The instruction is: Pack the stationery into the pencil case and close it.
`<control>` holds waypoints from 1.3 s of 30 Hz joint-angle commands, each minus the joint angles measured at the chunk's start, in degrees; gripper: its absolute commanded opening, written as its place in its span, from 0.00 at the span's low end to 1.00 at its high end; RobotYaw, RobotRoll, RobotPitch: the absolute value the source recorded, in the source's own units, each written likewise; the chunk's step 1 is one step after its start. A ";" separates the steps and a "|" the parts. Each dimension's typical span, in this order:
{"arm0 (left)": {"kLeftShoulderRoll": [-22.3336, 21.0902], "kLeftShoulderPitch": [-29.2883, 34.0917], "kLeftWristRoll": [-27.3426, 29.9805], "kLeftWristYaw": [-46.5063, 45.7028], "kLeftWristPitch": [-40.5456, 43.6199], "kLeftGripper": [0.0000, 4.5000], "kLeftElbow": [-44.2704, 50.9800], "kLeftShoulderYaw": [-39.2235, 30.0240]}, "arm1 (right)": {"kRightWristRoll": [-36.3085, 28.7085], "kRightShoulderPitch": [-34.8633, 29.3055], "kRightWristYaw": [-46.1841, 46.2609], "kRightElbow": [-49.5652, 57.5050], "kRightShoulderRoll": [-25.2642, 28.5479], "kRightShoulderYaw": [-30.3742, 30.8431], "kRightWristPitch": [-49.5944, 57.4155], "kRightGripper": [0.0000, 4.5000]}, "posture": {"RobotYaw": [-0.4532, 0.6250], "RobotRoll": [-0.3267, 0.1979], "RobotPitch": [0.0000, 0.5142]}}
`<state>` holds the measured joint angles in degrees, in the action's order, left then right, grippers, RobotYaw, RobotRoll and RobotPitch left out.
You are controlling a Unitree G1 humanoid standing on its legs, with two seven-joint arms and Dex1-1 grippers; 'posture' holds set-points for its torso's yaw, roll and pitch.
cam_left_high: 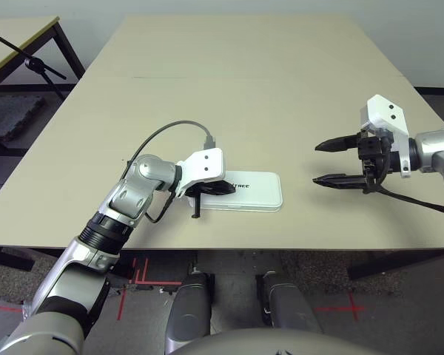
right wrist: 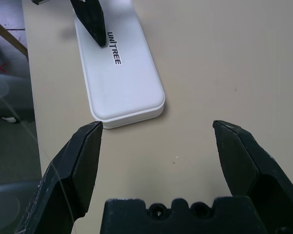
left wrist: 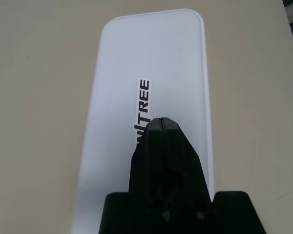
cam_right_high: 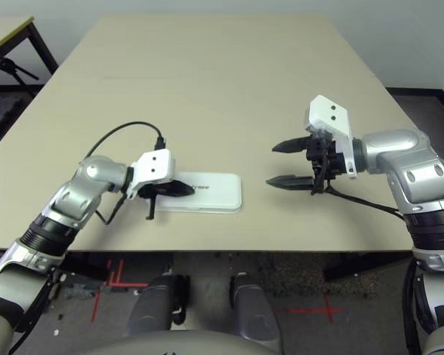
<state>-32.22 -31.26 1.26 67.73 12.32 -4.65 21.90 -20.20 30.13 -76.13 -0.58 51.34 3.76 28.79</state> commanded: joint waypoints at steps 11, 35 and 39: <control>4.44 -2.15 4.92 -10.36 1.32 0.24 -6.15 -11.50 | 5.89 0.45 10.88 -5.16 -5.34 0.20 -5.31 1.00 | 0.38 0.62 0.19; 4.58 -8.82 11.30 -49.65 -23.11 0.99 -42.83 -44.76 | 12.27 7.79 73.79 -49.26 -22.38 -21.95 -33.98 1.00 | 0.41 0.62 0.26; 4.54 -8.88 11.20 -51.21 -25.09 0.99 -44.33 -44.59 | 11.86 8.38 76.97 -51.52 -21.98 -23.54 -36.10 1.00 | 0.41 0.62 0.26</control>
<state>-27.73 -39.68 12.31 17.40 -11.49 -47.74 -22.41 -7.80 38.04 -0.75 -50.72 29.14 -18.58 -5.91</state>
